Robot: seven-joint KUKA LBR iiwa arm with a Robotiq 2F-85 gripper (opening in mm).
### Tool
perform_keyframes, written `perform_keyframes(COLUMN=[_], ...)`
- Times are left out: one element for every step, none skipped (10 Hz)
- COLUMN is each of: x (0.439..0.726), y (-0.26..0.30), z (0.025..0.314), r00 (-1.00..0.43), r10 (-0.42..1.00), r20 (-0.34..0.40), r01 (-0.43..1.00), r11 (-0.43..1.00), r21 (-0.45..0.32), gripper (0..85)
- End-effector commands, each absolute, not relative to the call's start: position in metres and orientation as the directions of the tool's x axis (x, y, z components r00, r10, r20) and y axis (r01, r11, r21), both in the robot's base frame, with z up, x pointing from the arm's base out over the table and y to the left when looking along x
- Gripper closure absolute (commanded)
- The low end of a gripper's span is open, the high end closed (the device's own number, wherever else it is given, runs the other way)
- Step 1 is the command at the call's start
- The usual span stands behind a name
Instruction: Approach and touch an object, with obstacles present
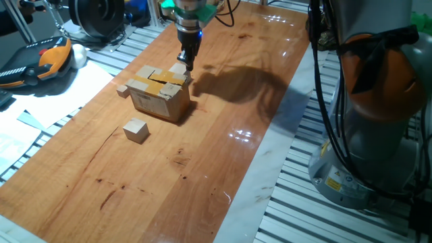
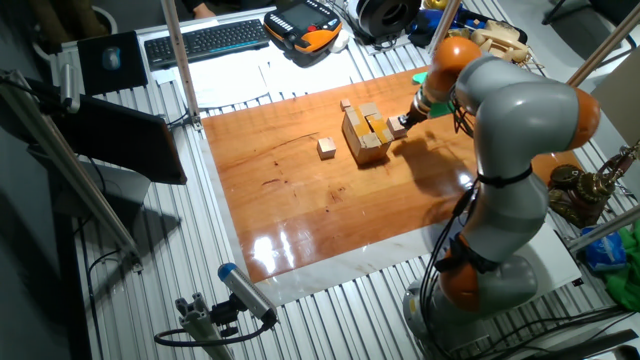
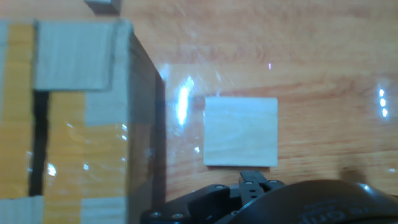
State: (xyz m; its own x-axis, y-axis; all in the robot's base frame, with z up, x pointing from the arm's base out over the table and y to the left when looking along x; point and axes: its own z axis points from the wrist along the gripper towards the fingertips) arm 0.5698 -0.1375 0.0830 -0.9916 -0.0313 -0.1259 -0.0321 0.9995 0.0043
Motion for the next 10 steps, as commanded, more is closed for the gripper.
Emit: perform_keyframes(x=[0.569,0.569,0.570,0.570,0.570,0.571,0.571,0.571,0.571,0.571], y=[-0.137,-0.136,-0.137,-0.137,-0.137,-0.137,-0.136,-0.136,-0.136,-0.135], z=[0.082,0.081,0.079,0.078,0.075,0.071,0.067,0.065,0.065,0.065], r00=[-0.992,-0.992,-0.992,-0.992,-0.992,-0.991,-0.990,-0.990,-0.989,-0.988], r10=[-0.030,-0.029,-0.030,-0.032,-0.032,-0.033,-0.033,-0.032,-0.033,-0.032], r20=[-0.123,-0.121,-0.121,-0.123,-0.126,-0.129,-0.134,-0.137,-0.143,-0.150], r01=[-0.031,-0.030,-0.031,-0.033,-0.033,-0.034,-0.034,-0.034,-0.034,-0.034], r11=[1.000,1.000,1.000,0.999,0.999,0.999,0.999,0.999,0.999,0.999], r21=[0.004,0.004,0.004,0.004,0.005,0.008,0.008,0.009,0.008,0.008], gripper=[85.0,85.0,85.0,85.0,85.0,85.0,85.0,85.0,85.0,85.0])
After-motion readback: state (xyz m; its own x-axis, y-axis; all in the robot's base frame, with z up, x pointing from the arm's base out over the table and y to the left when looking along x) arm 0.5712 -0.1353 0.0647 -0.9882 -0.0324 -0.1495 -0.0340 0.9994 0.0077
